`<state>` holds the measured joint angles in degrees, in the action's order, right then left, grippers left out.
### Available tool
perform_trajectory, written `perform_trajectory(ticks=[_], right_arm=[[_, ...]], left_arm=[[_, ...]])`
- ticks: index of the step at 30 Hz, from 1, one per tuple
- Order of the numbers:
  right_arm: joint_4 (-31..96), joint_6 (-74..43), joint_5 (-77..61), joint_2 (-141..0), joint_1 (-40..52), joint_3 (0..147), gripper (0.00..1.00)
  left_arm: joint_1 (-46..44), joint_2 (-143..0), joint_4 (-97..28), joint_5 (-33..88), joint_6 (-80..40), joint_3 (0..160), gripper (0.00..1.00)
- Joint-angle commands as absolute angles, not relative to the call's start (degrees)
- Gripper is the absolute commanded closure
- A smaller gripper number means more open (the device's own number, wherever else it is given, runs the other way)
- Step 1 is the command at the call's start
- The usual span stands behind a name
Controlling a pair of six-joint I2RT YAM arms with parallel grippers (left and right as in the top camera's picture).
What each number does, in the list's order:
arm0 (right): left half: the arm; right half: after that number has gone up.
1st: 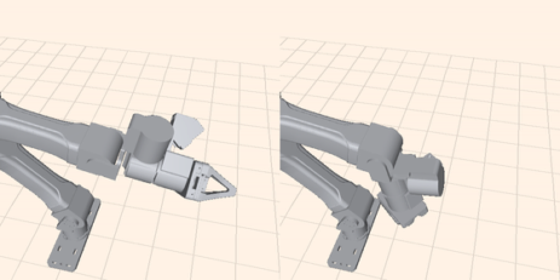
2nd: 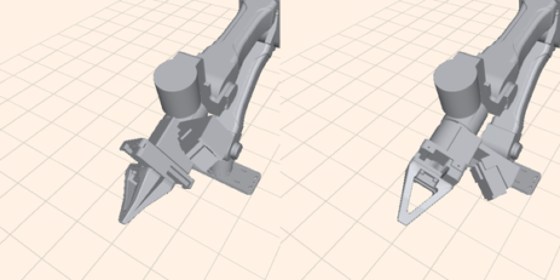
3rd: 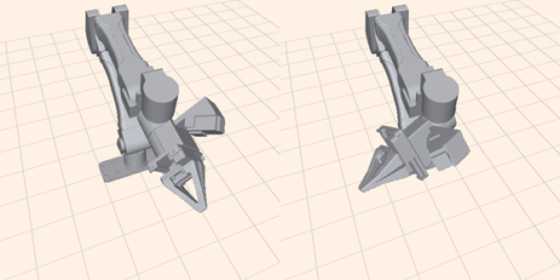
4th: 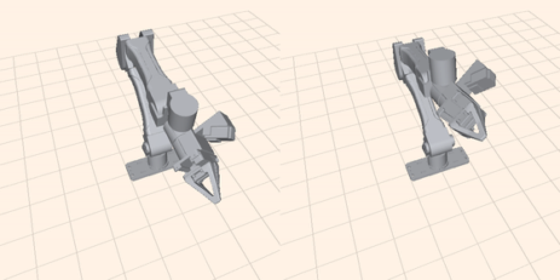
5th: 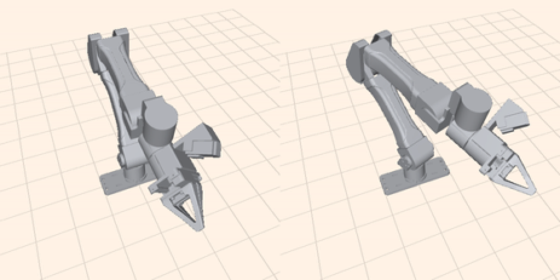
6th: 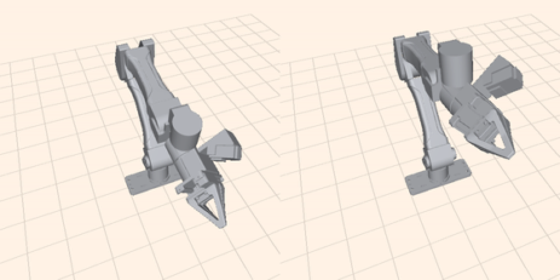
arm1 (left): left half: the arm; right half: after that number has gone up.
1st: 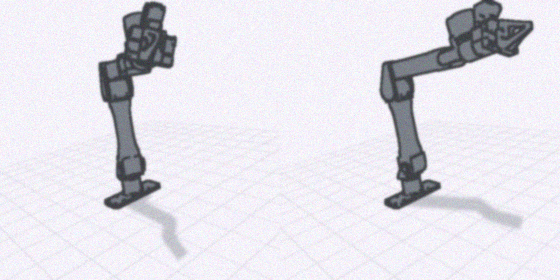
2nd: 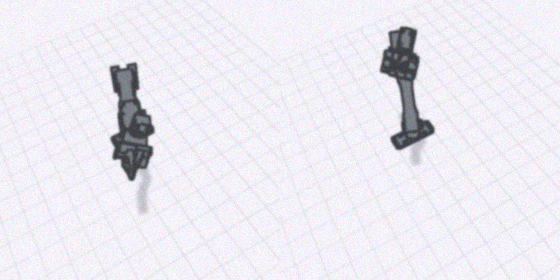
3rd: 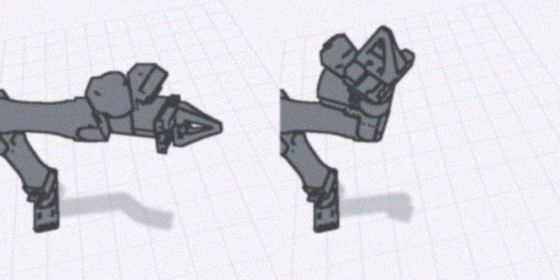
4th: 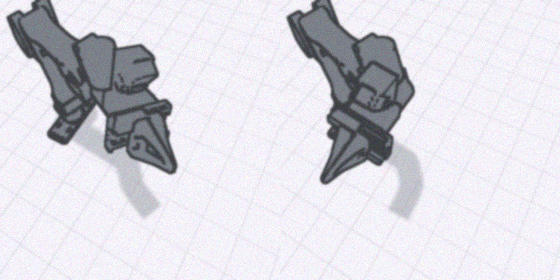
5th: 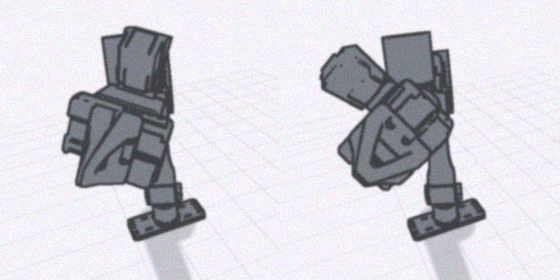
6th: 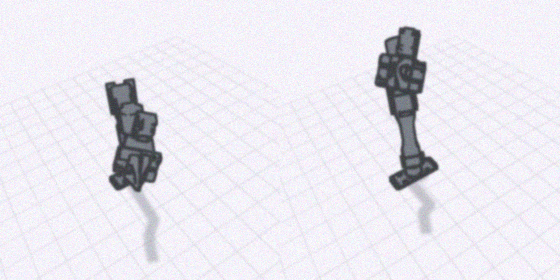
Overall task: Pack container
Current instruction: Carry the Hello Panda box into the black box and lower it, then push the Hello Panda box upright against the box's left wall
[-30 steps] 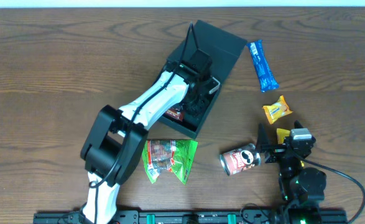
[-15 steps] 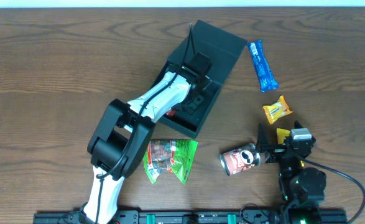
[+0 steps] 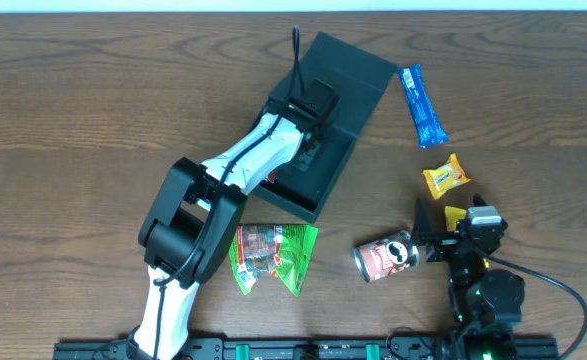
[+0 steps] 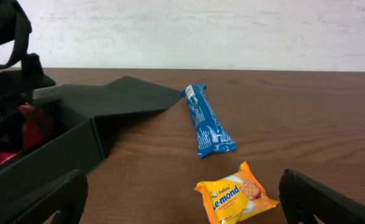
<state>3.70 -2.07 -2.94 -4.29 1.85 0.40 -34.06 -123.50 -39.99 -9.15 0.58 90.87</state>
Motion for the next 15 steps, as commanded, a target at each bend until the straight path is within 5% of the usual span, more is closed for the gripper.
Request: perform_trajectory(ticks=[1,15], right_arm=[[4.1,-1.2,-2.8,-4.3,2.3,0.4,0.01],[4.1,-1.2,-2.8,-4.3,2.3,0.4,0.01]], left_arm=[[-33.1,-124.4,-40.5,-12.1,-2.7,90.3,0.94],[-33.3,-122.2,-46.1,-12.9,-2.8,90.7,0.94]])
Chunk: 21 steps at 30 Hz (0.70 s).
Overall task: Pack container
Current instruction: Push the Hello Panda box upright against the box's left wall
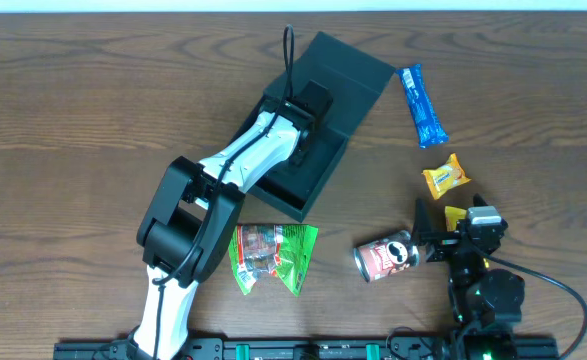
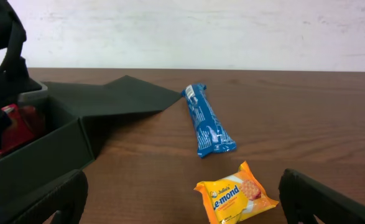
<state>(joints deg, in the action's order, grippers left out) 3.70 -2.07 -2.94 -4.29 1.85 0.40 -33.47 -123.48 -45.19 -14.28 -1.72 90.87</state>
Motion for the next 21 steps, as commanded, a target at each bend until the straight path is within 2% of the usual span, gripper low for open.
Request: perform_trajectory(ticks=[1,6,17,21], right_arm=[[4.1,-1.2,-2.8,-4.3,2.3,0.4,0.01],[4.1,-1.2,-2.8,-4.3,2.3,0.4,0.01],[4.1,-1.2,-2.8,-4.3,2.3,0.4,0.01],[4.1,-1.2,-2.8,-4.3,2.3,0.4,0.01]], left_arm=[[-33.4,-121.7,-46.5,-10.9,-2.8,91.1,0.94],[-34.6,-117.1,-50.8,-4.0,-2.8,93.9,0.94],[-38.4,-97.9,-64.3,1.1,-1.4,95.8,0.94],[-38.3,-93.1,-65.1,-2.4,-1.1,95.7,0.94]])
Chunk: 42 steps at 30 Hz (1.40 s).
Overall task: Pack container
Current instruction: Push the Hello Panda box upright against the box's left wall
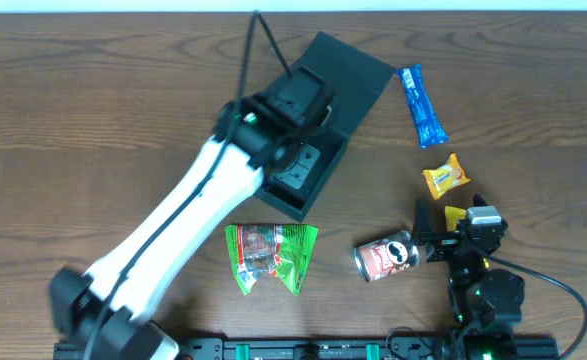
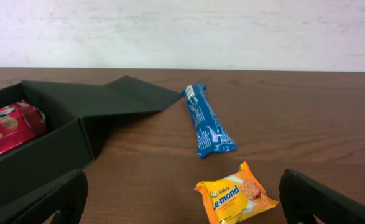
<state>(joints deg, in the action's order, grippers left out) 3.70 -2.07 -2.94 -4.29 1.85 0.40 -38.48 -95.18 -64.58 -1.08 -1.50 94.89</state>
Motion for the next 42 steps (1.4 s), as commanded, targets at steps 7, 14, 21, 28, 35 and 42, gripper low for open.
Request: perform_trajectory(ticks=[7,14,21,28,35,42], right_arm=[[4.1,-1.2,-2.8,-4.3,2.3,0.4,0.01],[4.1,-1.2,-2.8,-4.3,2.3,0.4,0.01],[4.1,-1.2,-2.8,-4.3,2.3,0.4,0.01],[4.1,-1.2,-2.8,-4.3,2.3,0.4,0.01],[4.1,-1.2,-2.8,-4.3,2.3,0.4,0.01],[4.1,-1.2,-2.8,-4.3,2.3,0.4,0.01]], left_arm=[[-39.2,-97.4,-65.1,10.3,10.0,95.3,0.65],[-41.8,-104.8,-62.8,9.2,15.2,95.3,0.21],[-42.0,-112.5,-58.9,7.1,13.7,95.3,0.21],[-42.0,-118.1,-56.0,7.1,12.8,95.3,0.31],[-42.0,-121.4,-52.6,7.1,11.3,95.3,0.79],[-42.0,-121.4,-44.8,6.3,2.2,95.3,0.94]])
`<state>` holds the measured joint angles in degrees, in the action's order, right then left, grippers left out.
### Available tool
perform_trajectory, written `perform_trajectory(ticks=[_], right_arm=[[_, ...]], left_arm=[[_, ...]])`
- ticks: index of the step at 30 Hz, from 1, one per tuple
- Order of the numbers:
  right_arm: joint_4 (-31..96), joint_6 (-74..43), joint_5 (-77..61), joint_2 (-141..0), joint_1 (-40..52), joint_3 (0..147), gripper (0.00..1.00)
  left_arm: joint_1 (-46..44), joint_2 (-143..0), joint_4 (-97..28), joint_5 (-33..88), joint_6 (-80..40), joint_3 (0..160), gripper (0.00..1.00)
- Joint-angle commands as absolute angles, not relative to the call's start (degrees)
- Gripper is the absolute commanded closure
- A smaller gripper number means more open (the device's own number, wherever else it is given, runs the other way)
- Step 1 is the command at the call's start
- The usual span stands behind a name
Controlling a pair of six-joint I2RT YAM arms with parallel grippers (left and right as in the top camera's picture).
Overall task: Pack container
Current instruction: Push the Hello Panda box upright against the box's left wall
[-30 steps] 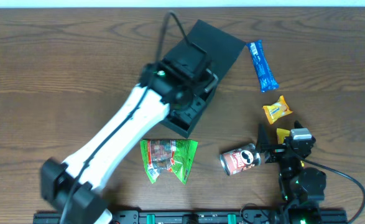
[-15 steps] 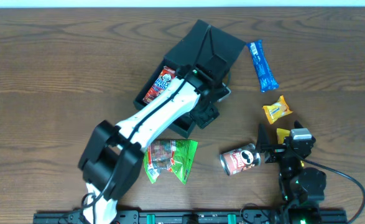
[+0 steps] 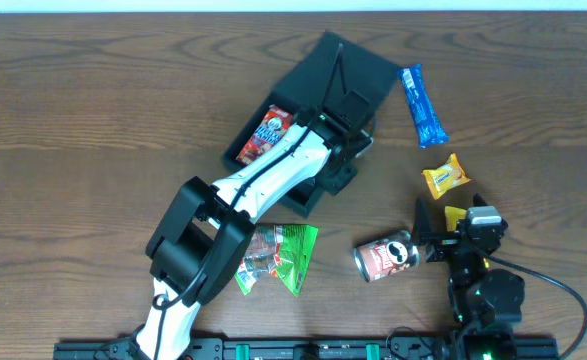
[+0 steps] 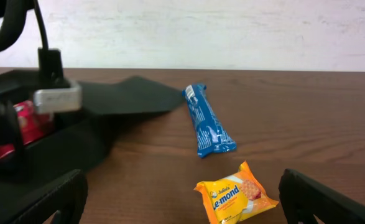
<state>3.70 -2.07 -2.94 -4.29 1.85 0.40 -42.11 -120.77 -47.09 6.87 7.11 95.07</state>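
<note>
The black box (image 3: pixel 325 188) stands open in the middle of the table, its lid (image 3: pixel 358 68) folded back to the far right. A red snack pack (image 3: pixel 269 133) lies in the box's far left end. My left gripper (image 3: pixel 351 122) hangs over the box's right wall; in the right wrist view its fingers (image 4: pixel 11 134) look apart, with nothing between them. My right gripper (image 4: pixel 182 193) rests open low at the front right. A yellow Le-mond pack (image 4: pixel 235 202) lies just ahead of it and a blue bar (image 4: pixel 208 121) farther off.
A red chip can (image 3: pixel 385 257) lies on its side left of the right arm. A green packet (image 3: pixel 273 257) lies in front of the box beside the left arm. A second yellow piece (image 3: pixel 455 215) shows by the right gripper.
My left gripper has moved from above the box's far side to its right wall, and the arm now lies across the tray. The red pack shows in the overhead view. The right arm is unmoved.
At first my left gripper was down inside the box with the red pack beside it, and it stayed there half a second later. Then it was above the box and the pack lay alone in the tray. It now hangs at the box's right wall.
</note>
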Motion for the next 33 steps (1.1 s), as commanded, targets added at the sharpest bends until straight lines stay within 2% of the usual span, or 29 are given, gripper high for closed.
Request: perform_trajectory(ticks=[1,8,19,33], right_arm=[[4.1,-1.2,-2.8,-4.3,2.3,0.4,0.01],[4.1,-1.2,-2.8,-4.3,2.3,0.4,0.01],[4.1,-1.2,-2.8,-4.3,2.3,0.4,0.01],[4.1,-1.2,-2.8,-4.3,2.3,0.4,0.01]], left_arm=[[-42.0,-121.4,-43.3,5.4,-0.4,95.3,0.94],[-42.0,-121.4,-37.0,0.2,-19.3,95.3,0.94],[-42.0,-121.4,-34.9,-2.2,-46.2,95.3,0.94],[-42.0,-121.4,-34.5,-5.0,-47.5,95.3,0.94]])
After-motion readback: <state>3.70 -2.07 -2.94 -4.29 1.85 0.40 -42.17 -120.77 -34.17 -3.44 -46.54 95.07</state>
